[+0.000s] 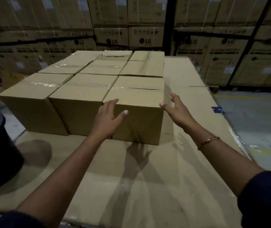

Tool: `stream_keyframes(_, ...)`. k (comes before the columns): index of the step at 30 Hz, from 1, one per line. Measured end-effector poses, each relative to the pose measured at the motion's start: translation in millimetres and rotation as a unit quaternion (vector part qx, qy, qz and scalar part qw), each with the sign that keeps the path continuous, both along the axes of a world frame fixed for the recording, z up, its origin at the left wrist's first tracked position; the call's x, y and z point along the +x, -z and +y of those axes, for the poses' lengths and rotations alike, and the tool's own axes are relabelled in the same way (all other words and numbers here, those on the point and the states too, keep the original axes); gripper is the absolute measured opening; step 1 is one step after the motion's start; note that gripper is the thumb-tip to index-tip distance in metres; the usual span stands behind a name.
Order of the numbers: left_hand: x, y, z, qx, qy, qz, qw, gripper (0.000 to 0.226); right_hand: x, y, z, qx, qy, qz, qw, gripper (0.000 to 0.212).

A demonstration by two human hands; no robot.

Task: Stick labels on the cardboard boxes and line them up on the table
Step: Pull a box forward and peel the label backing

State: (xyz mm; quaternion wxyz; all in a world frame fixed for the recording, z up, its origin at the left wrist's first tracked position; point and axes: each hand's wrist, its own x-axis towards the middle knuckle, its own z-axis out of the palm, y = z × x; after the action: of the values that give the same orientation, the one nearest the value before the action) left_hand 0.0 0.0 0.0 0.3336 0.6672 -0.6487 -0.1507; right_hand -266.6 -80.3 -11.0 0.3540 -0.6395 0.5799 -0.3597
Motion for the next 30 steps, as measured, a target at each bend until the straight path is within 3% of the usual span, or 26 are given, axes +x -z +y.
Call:
stream_keyframes(2, 6.5, -0.3, -8.0, -0.01, 0.006, -0.005, 1.0, 0.065, 11.0, -2.0, -3.5, 0.017, 0.032, 0.005, 0.999, 0.09)
stream_keyframes(5, 16.3, 1.8, -26.1, -0.021, 0.017, -0.027, 0.999, 0.061, 28.4, -2.3, -11.4, 0.074, 0.055, 0.01, 0.996, 0.119)
stream_keyframes(7, 21.0, 2.7, -37.7, -0.028, 0.017, -0.035, 0.999, 0.058, 34.4, 2.6, -18.3, 0.096, 0.069, 0.02, 0.993, 0.123)
stream_keyframes(11, 30.1, 7.1, -59.8, -0.039, 0.014, -0.022, 0.999, 0.057, 31.8, 14.7, -22.3, 0.108, 0.084, 0.002, 0.991, 0.088)
stream_keyframes(16, 34.8, 17.1, -79.1, -0.001, 0.015, 0.1, 0.995, 0.074, 16.2, 14.0, -21.5, 0.098, 0.127, -0.043, 0.986, 0.053)
stream_keyframes(21, 19.8, 29.5, -81.6, 0.086, 0.011, 0.229, 0.97, 0.089, 3.5, 15.5, -18.5, 0.122, 0.141, -0.061, 0.981, 0.058)
stream_keyframes(30, 6.3, 24.9, -60.9, 0.08, 0.017, 0.253, 0.964, 0.095, -15.6, 0.1, 17.8, 0.107, 0.116, -0.055, 0.986, 0.06)
